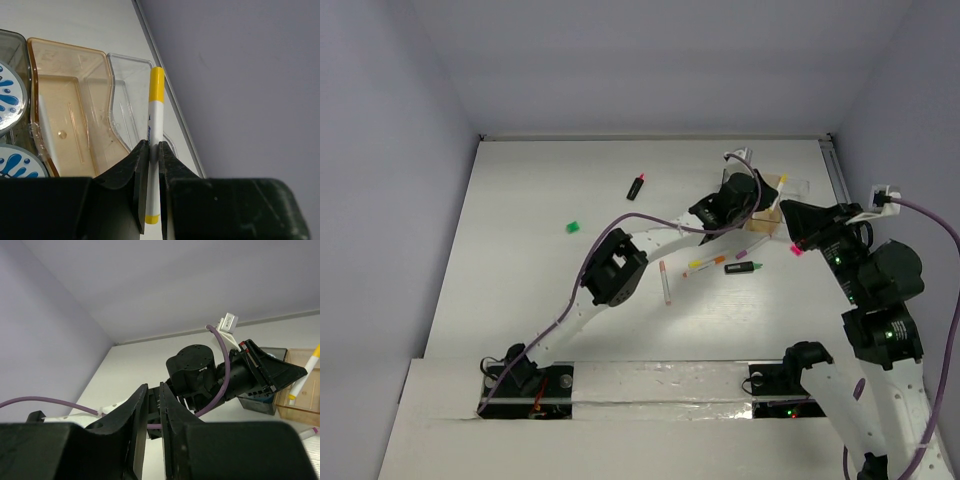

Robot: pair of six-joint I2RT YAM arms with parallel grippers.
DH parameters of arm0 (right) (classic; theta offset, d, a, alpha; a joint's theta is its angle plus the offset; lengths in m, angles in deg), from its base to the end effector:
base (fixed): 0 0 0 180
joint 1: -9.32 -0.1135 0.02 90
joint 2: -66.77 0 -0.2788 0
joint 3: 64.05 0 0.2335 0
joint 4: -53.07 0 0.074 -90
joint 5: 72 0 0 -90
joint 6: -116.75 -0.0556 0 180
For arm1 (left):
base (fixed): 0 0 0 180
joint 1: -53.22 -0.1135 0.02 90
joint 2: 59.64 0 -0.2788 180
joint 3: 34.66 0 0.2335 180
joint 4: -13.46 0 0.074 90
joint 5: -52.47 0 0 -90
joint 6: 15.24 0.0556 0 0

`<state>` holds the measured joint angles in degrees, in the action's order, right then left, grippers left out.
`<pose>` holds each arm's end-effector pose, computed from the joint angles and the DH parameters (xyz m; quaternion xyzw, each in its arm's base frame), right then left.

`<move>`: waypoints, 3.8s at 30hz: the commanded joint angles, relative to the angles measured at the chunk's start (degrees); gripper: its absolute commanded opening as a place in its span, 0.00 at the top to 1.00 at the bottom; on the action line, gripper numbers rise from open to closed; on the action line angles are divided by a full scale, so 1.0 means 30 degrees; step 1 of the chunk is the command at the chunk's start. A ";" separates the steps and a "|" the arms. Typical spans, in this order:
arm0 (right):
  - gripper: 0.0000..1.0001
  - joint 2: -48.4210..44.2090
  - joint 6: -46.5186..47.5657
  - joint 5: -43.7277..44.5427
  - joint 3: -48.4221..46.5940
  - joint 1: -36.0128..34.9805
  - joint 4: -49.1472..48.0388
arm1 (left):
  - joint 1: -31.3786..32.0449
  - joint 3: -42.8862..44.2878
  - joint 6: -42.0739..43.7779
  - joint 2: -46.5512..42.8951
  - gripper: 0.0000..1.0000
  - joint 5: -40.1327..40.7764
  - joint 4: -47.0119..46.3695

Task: Sort the stationery into containers
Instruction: Place the pen in the storage box, then pick up the pen from the center of the board.

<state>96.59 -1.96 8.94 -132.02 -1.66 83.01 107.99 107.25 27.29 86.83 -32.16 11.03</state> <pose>0.0860 0.0256 0.4148 0.0416 0.6540 0.3044 0.6912 0.3587 -0.4989 0.2441 0.0134 0.7199 -0.5184 0.4613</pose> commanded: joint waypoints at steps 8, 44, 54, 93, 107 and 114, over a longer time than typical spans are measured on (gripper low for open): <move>0.78 -0.0390 0.0868 -0.0173 0.0261 -0.0148 0.0316 | 0.0144 0.2395 -0.1054 0.1389 1.00 0.2107 -0.1902; 0.77 0.0576 0.1220 -0.0788 0.0613 -0.0148 0.0052 | -0.0207 -0.3975 0.5790 -0.5312 0.72 0.2952 -0.4535; 0.79 0.1219 0.0782 -0.2541 0.0963 -0.0148 -0.0708 | -0.2694 -1.4793 0.6654 -1.3663 0.76 0.5010 -0.5066; 0.71 0.6933 0.0341 -0.3982 0.2342 -0.1378 -0.4401 | -0.9231 -1.0556 1.3477 -0.5760 0.42 0.1317 0.4367; 0.70 0.6525 0.0604 -0.2783 0.2342 -0.1730 -0.3905 | -0.9231 -1.0523 1.3418 -0.4528 0.93 0.1989 0.4690; 0.60 0.5997 0.1044 -0.0587 0.2692 -0.1730 -0.2704 | -0.9231 -1.2803 1.2746 -0.6282 1.00 0.1640 0.3258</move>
<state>115.61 -0.38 2.77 -124.92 -6.52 74.05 80.38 73.16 66.99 71.20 -26.48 19.38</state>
